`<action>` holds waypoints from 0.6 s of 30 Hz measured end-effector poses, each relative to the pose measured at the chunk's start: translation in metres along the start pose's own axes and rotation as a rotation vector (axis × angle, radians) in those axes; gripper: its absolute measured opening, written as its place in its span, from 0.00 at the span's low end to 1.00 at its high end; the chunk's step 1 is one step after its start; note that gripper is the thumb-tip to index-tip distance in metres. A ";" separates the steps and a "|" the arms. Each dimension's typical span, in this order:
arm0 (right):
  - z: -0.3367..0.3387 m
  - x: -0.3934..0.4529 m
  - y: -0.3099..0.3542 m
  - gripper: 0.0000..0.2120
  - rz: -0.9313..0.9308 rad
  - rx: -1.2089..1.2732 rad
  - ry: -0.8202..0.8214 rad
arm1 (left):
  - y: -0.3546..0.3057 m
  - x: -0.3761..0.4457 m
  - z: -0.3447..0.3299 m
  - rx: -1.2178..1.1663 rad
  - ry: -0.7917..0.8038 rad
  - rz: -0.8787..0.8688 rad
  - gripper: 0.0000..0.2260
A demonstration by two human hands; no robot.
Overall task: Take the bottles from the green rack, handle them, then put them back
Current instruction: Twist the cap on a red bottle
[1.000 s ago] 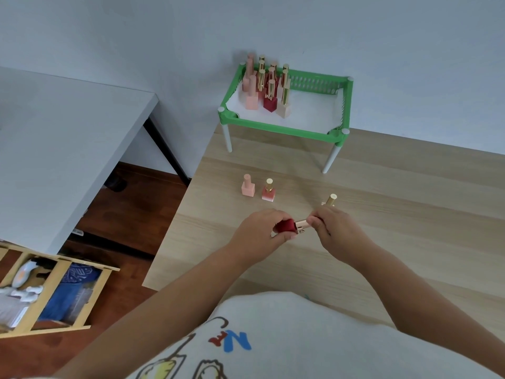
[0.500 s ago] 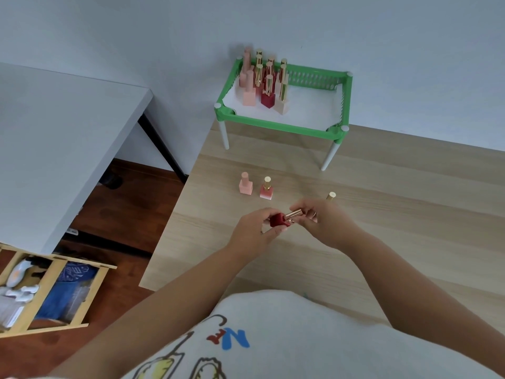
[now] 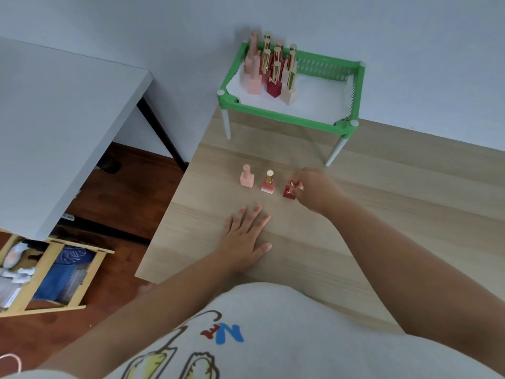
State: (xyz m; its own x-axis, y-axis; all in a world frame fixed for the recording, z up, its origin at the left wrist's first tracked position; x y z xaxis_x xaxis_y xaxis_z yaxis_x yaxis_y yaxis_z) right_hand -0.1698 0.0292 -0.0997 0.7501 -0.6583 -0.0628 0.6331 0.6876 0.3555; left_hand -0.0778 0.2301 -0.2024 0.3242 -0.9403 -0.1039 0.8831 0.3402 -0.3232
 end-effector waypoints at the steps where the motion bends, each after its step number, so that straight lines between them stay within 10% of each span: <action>1: -0.002 0.002 0.001 0.09 0.004 -0.011 0.011 | 0.001 0.000 -0.001 0.003 -0.006 -0.001 0.31; 14: 0.030 0.005 -0.034 0.20 -0.095 0.176 -0.157 | -0.001 0.000 0.003 -0.021 -0.005 0.028 0.31; 18: 0.036 -0.010 -0.063 0.14 -0.164 0.008 0.022 | -0.006 0.002 0.006 -0.053 -0.002 0.055 0.31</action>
State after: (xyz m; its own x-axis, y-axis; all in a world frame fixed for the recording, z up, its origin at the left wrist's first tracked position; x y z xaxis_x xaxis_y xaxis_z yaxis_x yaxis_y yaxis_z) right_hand -0.2237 -0.0187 -0.0879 0.6413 -0.7542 -0.1411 0.7457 0.5694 0.3459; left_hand -0.0808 0.2264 -0.1953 0.3729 -0.9199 -0.1210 0.8445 0.3905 -0.3666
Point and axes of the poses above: each hand's wrist, its own x-axis towards the middle knuckle, its own z-axis out of the back of the hand, y = z × x, the point moved 2 cm from there along x, towards the middle knuckle, and after that the axes turned 12 degrees about -y, right-handed, at the moved point
